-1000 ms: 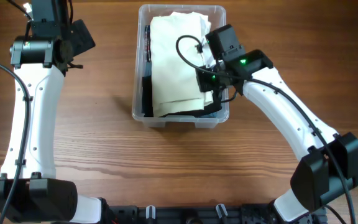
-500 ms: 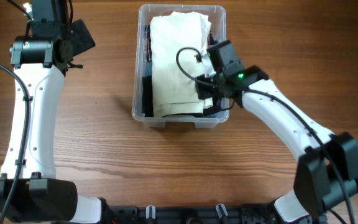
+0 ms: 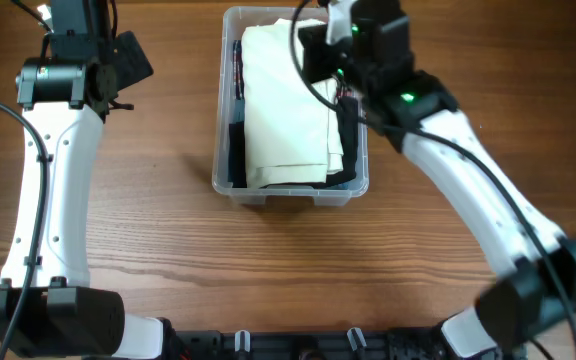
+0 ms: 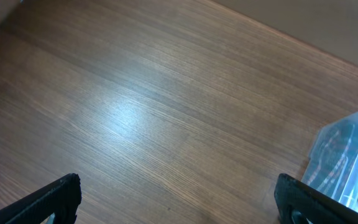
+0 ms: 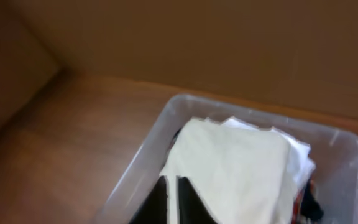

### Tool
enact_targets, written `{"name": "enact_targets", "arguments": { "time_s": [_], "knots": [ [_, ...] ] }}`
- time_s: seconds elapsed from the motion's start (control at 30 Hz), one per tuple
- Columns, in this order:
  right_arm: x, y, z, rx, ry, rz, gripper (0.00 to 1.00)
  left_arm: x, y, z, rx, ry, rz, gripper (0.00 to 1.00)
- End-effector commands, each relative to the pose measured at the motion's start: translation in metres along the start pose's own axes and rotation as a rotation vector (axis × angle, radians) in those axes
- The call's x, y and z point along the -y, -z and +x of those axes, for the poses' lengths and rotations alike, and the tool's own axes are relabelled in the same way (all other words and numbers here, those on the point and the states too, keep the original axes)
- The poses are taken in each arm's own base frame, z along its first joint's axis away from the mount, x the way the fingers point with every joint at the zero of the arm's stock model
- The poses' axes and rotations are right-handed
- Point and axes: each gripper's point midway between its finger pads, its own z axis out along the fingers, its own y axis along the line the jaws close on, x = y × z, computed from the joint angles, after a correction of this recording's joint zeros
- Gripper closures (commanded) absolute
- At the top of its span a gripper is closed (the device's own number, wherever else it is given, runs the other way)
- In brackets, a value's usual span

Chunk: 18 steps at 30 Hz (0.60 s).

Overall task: Pack container
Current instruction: 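Press and smooth the cream cloth flat with the right gripper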

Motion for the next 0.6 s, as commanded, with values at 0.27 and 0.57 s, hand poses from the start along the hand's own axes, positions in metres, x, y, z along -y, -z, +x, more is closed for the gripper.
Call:
{"name": "enact_targets", "arguments": {
  "time_s": [0.27, 0.57],
  "knots": [
    [0.077, -0.14, 0.104, -0.022, -0.018, 0.22, 0.75, -0.003, 0.0, -0.002, 0.007, -0.001, -0.013, 0.0],
    [0.069, -0.138, 0.094, -0.002, 0.068, 0.188, 0.76, -0.003, 0.0, -0.002, 0.007, -0.001, -0.013, 0.0]
  ]
}}
